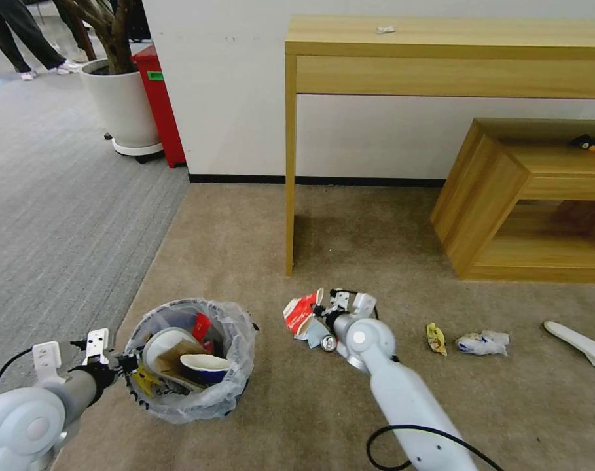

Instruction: Pick up the trash bin and place the garbage on the floor into it.

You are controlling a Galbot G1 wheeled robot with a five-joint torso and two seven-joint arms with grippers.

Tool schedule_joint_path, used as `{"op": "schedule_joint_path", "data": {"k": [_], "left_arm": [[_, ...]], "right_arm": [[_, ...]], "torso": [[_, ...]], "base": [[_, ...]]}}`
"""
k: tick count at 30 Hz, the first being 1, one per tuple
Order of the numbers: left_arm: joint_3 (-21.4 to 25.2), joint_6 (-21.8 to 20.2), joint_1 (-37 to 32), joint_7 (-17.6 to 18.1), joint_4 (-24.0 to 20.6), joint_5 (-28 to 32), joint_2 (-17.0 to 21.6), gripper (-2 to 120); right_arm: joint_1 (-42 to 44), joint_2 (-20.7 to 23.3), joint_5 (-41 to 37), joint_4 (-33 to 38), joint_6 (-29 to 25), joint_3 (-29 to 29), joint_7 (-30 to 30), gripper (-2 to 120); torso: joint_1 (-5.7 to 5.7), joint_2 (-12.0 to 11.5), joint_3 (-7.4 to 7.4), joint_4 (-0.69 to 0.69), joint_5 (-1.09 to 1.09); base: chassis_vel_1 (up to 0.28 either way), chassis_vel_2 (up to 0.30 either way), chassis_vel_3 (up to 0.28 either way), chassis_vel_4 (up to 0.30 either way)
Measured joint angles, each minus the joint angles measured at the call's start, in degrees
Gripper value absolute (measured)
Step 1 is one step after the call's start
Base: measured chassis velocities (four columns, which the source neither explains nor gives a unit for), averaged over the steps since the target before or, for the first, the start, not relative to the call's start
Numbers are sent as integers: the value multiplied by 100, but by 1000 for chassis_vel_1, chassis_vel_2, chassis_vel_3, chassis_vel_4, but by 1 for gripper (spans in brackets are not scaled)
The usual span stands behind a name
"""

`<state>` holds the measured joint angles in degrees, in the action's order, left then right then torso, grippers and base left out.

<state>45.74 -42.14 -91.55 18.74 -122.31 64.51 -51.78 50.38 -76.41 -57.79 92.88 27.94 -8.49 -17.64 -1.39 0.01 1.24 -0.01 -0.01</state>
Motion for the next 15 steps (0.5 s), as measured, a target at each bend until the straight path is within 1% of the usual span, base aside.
{"op": "schedule_joint_path", "data": {"k": [1, 2, 5, 6, 9, 10, 13, 14, 15], "left_arm": [[-53, 0, 35, 17, -1, -1, 14, 0], [-53, 0, 35, 17, -1, -1, 14, 0], [-194, 0, 127, 72, 14, -4, 79, 0], [-194, 0, 127, 72, 14, -4, 79, 0], [-345, 0, 211, 124, 27, -4, 164, 0], [-345, 0, 211, 124, 27, -4, 164, 0], [-576, 0, 350, 177, 48, 0, 267, 0], [-576, 0, 350, 177, 48, 0, 267, 0], [-661, 0, 413, 207, 58, 7, 294, 0]], "right_arm": [[-91, 154, -29, 295, 18, -9, 133, 0], [-91, 154, -29, 295, 18, -9, 133, 0], [-410, 595, -296, 1027, 120, -13, 473, 0], [-410, 595, -296, 1027, 120, -13, 473, 0], [-762, 944, -751, 1533, 295, 59, 849, 0], [-762, 944, -751, 1533, 295, 59, 849, 0], [-1102, 1106, -1601, 1994, 543, 349, 822, 0], [-1102, 1106, -1601, 1994, 543, 349, 822, 0], [-1173, 1149, -1816, 2117, 601, 478, 750, 0]], "torso": [[0, 0, 0, 0, 0], [0, 0, 0, 0, 0], [0, 0, 0, 1, 0], [0, 0, 0, 1, 0], [0, 0, 0, 0, -1], [0, 0, 0, 0, -1], [0, 0, 0, 1, -2], [0, 0, 0, 1, -2], [0, 0, 0, 2, -3]], "base": [[0, 0, 0, 0], [0, 0, 0, 0], [0, 0, 0, 0], [0, 0, 0, 0], [0, 0, 0, 0], [0, 0, 0, 0], [0, 0, 0, 0], [0, 0, 0, 0], [0, 0, 0, 0]]}}
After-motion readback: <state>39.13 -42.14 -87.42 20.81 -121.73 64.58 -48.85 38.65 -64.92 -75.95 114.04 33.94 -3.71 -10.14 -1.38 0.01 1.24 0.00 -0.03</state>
